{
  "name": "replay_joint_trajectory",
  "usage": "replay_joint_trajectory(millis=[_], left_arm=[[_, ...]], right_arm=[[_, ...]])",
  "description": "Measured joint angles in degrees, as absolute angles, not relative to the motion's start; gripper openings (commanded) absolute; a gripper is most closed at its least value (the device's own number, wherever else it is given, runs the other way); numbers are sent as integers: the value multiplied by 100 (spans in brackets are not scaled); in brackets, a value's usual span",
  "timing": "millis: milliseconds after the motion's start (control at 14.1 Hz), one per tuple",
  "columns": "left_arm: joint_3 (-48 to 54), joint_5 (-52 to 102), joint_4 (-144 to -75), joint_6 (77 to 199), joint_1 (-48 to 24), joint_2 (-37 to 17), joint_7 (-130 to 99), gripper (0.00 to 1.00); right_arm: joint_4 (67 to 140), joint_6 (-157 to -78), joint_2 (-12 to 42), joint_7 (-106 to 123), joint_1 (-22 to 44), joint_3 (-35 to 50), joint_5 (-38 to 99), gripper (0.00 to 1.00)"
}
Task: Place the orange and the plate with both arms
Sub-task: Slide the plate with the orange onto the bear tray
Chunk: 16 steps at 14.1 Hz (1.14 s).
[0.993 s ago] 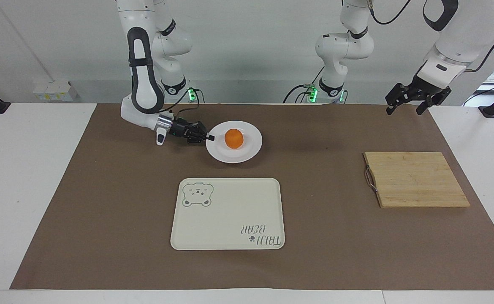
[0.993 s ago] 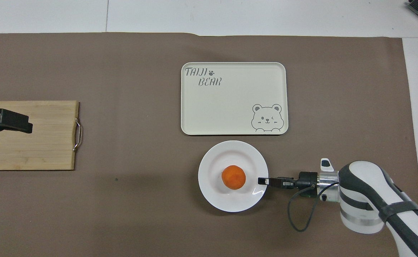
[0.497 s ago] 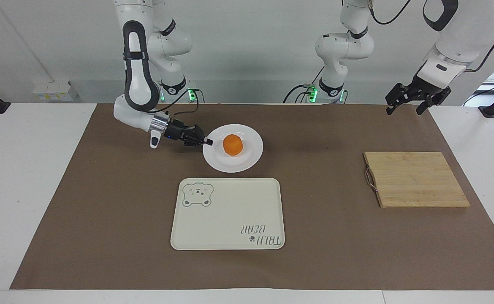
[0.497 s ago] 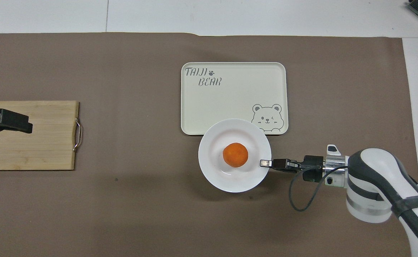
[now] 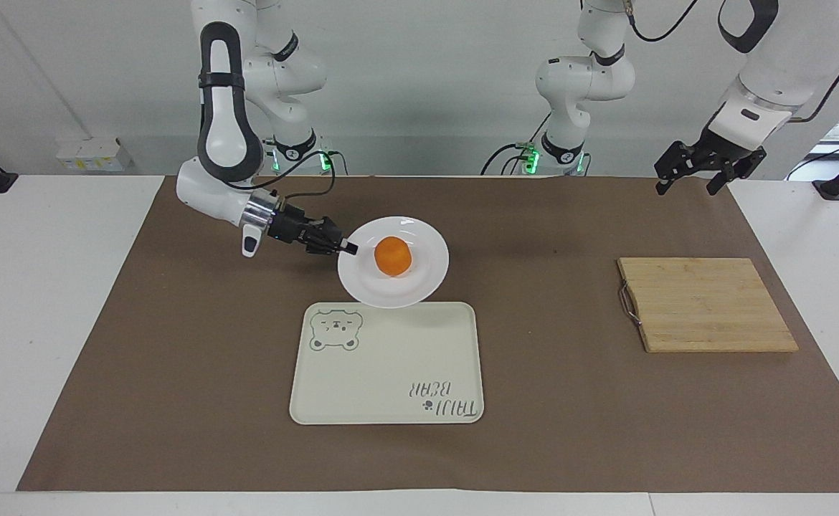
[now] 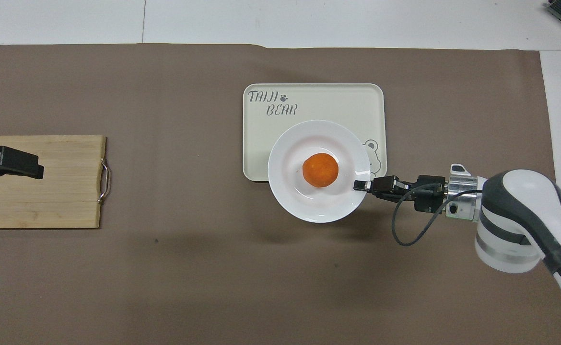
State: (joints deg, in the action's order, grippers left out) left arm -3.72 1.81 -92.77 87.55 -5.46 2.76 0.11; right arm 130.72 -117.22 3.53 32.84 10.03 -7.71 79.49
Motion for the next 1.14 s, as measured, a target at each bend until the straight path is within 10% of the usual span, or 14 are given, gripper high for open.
replay_joint_trajectory(millis=[1135], left_arm=[[-372, 181, -9277, 8755, -546, 276, 10, 100]], right_arm=[[10342, -12424, 2946, 2798, 1214, -702, 7870, 0]])
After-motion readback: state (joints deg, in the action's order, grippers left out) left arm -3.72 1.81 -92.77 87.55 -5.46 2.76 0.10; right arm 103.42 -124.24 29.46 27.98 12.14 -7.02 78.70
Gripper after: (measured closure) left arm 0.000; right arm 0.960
